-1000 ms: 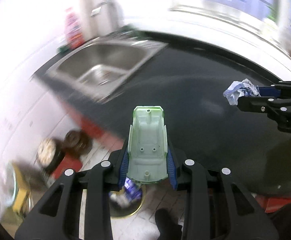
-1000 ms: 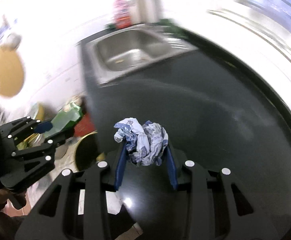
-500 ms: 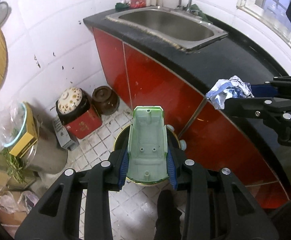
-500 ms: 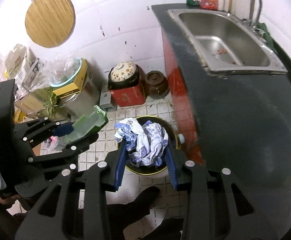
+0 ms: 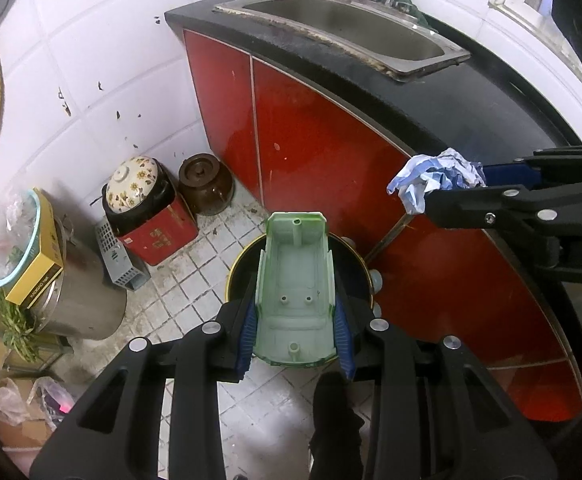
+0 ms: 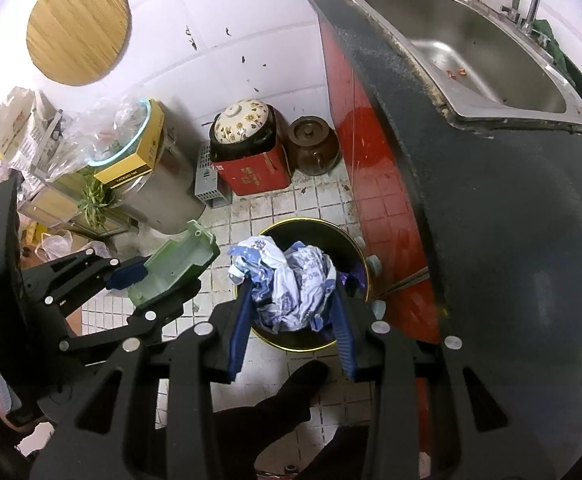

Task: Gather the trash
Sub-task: 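Carry tray and paper to the black bin and open both tools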

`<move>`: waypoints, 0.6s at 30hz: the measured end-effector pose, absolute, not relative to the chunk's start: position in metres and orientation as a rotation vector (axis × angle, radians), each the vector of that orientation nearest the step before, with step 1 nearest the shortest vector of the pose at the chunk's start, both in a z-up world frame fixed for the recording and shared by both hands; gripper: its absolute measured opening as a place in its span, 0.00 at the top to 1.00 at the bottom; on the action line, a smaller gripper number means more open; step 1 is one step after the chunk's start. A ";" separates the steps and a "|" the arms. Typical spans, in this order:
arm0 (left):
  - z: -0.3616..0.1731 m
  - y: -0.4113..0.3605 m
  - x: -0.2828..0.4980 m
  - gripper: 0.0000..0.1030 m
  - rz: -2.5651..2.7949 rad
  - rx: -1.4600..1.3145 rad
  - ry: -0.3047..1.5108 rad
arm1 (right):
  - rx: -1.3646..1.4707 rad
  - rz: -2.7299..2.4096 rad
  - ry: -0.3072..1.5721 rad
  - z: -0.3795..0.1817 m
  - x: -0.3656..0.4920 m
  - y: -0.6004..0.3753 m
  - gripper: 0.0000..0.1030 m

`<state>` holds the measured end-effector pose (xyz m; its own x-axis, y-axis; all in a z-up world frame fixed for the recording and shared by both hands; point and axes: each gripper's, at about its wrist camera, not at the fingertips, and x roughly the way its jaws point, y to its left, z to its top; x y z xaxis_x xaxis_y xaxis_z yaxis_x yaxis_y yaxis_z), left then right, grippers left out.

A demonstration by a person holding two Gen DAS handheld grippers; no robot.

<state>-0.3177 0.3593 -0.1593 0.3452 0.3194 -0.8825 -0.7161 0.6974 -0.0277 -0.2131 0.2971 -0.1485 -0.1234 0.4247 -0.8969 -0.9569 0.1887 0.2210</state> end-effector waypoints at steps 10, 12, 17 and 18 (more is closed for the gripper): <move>-0.164 0.371 -0.314 0.68 0.693 -0.447 1.006 | -0.650 1.320 1.108 -0.148 -0.212 0.304 0.61; -0.165 0.371 -0.314 0.65 0.698 -0.454 1.009 | -0.655 1.317 1.105 -0.148 -0.212 0.306 0.50; -0.166 0.373 -0.314 0.61 0.695 -0.452 1.017 | -0.648 1.321 1.097 -0.145 -0.211 0.304 0.48; -0.166 0.372 -0.314 0.60 0.695 -0.453 1.017 | -0.647 1.320 1.094 -0.144 -0.211 0.303 0.48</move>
